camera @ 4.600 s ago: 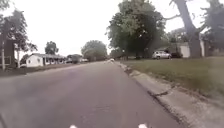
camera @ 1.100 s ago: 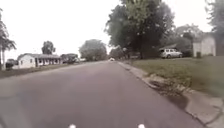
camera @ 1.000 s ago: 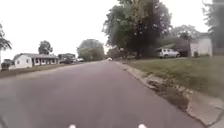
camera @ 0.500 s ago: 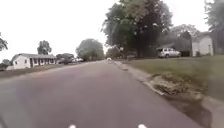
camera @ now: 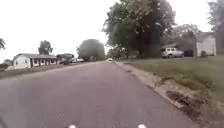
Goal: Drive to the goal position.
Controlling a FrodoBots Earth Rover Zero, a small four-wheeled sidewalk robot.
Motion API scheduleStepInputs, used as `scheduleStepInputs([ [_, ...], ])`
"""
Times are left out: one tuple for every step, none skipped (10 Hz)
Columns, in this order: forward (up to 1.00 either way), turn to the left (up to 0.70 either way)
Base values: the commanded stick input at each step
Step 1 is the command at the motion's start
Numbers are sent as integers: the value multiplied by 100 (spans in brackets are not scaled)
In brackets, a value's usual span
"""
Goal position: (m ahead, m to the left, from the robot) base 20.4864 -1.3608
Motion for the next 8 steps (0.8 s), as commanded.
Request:
scheduleStepInputs([
  [100, 0],
  [100, 0],
  [100, 0],
  [100, 0],
  [100, 0],
  [100, 0],
  [100, 0],
  [100, 0],
])
